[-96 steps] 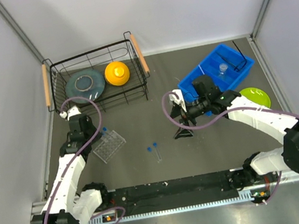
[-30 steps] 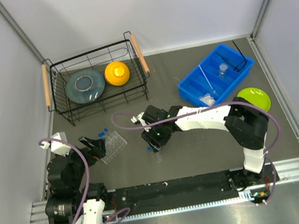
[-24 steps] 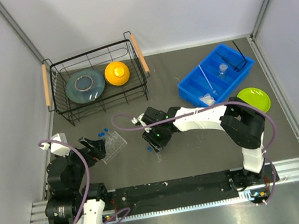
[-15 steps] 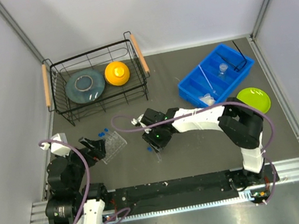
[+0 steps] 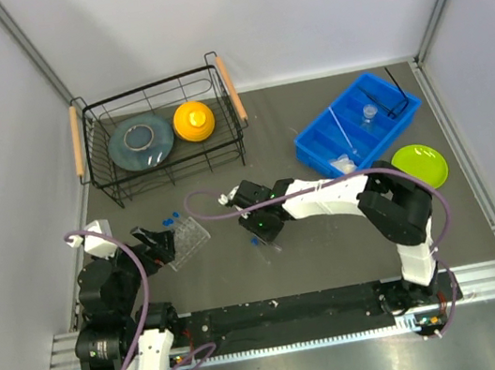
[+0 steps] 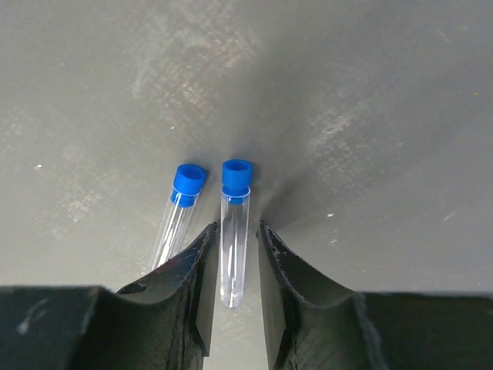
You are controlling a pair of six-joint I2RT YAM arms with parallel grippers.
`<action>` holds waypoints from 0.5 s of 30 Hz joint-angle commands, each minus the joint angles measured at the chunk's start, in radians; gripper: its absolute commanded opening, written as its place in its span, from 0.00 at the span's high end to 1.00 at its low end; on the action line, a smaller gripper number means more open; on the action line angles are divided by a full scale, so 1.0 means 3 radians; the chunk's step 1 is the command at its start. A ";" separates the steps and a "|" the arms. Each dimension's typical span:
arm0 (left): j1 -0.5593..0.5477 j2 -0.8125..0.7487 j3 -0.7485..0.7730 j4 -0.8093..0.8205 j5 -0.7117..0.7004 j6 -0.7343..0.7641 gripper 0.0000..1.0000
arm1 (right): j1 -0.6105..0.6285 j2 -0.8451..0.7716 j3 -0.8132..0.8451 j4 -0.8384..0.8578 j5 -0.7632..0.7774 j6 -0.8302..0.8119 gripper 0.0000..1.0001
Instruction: Organize the chemistry lab equipment
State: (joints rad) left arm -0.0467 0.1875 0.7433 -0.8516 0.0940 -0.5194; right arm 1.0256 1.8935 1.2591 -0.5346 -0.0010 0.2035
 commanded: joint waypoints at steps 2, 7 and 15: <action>0.0013 -0.0011 -0.0018 0.0103 0.0070 0.0075 0.02 | 0.0017 -0.0002 0.0058 0.0008 0.0300 -0.0090 0.75; 0.0013 -0.0001 -0.0018 0.0098 0.0131 0.0070 0.02 | -0.0135 -0.0007 0.0022 0.0049 0.0300 -0.0177 0.81; 0.0018 0.0004 -0.0156 0.0149 0.0550 -0.0262 0.03 | -0.0473 -0.0283 -0.0060 0.0120 0.0050 -0.0407 0.91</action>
State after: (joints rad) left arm -0.0463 0.1879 0.7345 -0.8501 0.1577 -0.5320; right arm 0.9428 1.8889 1.2564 -0.5308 0.0444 0.1257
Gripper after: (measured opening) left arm 0.981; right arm 0.142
